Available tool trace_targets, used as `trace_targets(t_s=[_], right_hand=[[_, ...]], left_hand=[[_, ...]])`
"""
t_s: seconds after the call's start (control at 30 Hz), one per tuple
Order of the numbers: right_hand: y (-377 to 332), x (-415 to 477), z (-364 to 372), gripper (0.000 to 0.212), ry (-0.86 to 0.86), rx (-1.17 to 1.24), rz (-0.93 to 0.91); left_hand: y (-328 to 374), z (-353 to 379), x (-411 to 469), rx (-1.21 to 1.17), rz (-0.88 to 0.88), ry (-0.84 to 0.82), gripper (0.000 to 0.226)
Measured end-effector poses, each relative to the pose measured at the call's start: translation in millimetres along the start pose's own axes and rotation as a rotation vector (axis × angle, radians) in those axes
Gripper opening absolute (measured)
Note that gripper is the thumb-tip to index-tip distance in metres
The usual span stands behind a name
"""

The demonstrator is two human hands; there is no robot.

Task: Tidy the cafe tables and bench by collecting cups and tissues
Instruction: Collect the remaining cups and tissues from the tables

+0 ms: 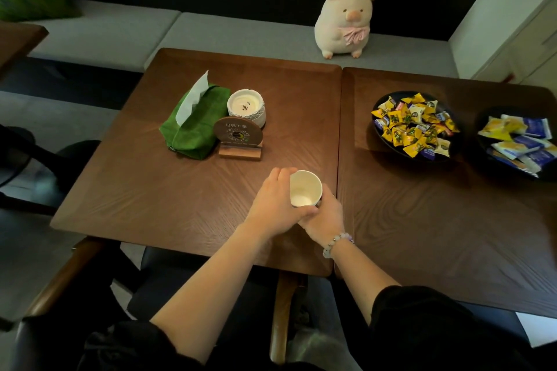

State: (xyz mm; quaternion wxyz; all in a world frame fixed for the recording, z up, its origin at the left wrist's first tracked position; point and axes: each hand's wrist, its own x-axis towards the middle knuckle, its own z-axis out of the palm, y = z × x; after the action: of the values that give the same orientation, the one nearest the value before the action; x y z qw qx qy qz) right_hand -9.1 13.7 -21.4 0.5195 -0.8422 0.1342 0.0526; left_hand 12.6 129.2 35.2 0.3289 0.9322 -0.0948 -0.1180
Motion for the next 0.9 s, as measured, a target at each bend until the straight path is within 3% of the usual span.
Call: trace_targets(t_s=[0.43, 0.63, 0.9], right_hand=[[-4, -3, -1, 0.060, 0.024, -0.038, -0.004], [-8, -1, -8, 0.053, 0.011, -0.062, -0.023], [5, -5, -40, 0.059, 0.005, -0.106, -0.023]], left_hand=[[-3, 7, 4, 0.045, -0.032, 0.030, 0.082], [1, 15, 3, -0.010, -0.073, 0.063, 0.084], [31, 25, -1, -0.113, -0.093, 0.028, 0.089]])
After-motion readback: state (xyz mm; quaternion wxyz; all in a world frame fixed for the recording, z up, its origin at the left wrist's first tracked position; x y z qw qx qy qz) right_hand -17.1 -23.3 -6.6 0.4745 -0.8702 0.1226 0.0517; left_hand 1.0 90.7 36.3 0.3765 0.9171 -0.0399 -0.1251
